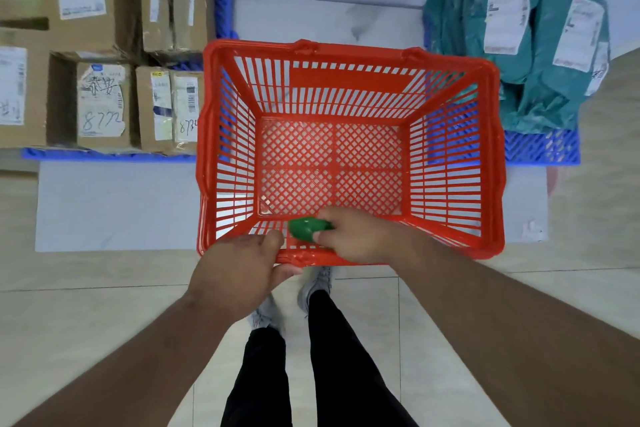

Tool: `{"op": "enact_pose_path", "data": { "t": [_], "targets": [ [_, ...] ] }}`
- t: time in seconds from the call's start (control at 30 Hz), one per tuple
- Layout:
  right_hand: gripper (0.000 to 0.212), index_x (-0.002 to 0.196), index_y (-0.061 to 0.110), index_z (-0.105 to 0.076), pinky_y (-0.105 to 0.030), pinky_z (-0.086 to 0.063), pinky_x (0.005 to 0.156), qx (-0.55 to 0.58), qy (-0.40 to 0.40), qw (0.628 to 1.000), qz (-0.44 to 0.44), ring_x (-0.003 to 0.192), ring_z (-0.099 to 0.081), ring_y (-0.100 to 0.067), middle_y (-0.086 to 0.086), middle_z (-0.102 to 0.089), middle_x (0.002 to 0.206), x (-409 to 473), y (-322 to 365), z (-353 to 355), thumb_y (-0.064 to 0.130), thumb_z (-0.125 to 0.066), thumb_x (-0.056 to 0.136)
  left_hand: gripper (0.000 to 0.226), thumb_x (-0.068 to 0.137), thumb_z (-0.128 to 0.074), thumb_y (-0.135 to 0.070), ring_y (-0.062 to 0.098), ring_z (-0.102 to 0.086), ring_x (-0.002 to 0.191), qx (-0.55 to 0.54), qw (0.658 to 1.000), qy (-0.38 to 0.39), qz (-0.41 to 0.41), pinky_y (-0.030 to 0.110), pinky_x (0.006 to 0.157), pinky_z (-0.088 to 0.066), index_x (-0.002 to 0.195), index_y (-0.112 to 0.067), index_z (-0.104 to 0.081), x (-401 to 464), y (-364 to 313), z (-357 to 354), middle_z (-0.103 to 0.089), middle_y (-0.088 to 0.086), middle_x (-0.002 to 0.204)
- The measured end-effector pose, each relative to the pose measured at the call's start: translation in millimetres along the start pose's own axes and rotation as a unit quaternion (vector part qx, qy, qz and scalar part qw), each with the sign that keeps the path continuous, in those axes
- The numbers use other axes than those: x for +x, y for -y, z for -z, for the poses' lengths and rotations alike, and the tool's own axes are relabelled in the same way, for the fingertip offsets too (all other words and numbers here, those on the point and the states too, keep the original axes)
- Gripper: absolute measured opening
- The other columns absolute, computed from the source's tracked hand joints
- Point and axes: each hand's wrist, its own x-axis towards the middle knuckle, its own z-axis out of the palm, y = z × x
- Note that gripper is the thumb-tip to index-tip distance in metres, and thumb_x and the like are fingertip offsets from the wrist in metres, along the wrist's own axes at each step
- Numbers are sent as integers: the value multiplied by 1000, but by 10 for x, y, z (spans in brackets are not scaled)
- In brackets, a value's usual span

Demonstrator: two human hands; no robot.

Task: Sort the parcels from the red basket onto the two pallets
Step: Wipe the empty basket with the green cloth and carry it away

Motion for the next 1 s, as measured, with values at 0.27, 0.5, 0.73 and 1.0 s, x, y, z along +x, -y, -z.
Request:
{"op": "enact_pose_path", "data": {
  "t": [0.27, 0.5, 0.73, 1.0],
  "targets": [
    [24, 118, 21, -64, -28, -41, 69, -96, 42, 989, -101, 92, -59, -12, 1, -65, 103, -202, -395, 568, 32, -45, 108, 72, 91, -26, -79, 18, -76, 68, -16, 1000, -11, 17, 32, 58, -61, 102, -21, -67, -21, 0, -34, -79, -6, 83],
    [17, 105, 20, -65, -34, -42, 71, -8, 12, 1000, -13, 88, -60, -19, -1, -66, 96, -113, 112, 94, 30, -52, 103, 72, 89, -26, -79, 19, -74, 62, -27, 999, -5, 22, 31, 52, -57, 98, -19, -65, -3, -11, -5, -76, -4, 75],
    [15, 104, 20, -57, -29, -41, 63, -93, -12, 996, 9, 85, -60, -18, 1, -64, 93, -458, -79, 226, 32, -49, 107, 80, 83, -26, -89, 19, -75, 73, -61, 995, 24, 80, 33, 57, -59, 109, -21, -57, -21, -27, 44, -76, -6, 91],
    [12, 113, 19, -58, -32, -38, 63, -48, -56, 995, 60, 88, -59, -24, -3, -62, 95, -494, 196, -85, 26, -52, 105, 75, 76, -61, -83, 25, -75, 80, -138, 982, 15, 128, 33, 62, -53, 120, -26, -41, -15, -33, 43, -74, -5, 103]
  ]
}}
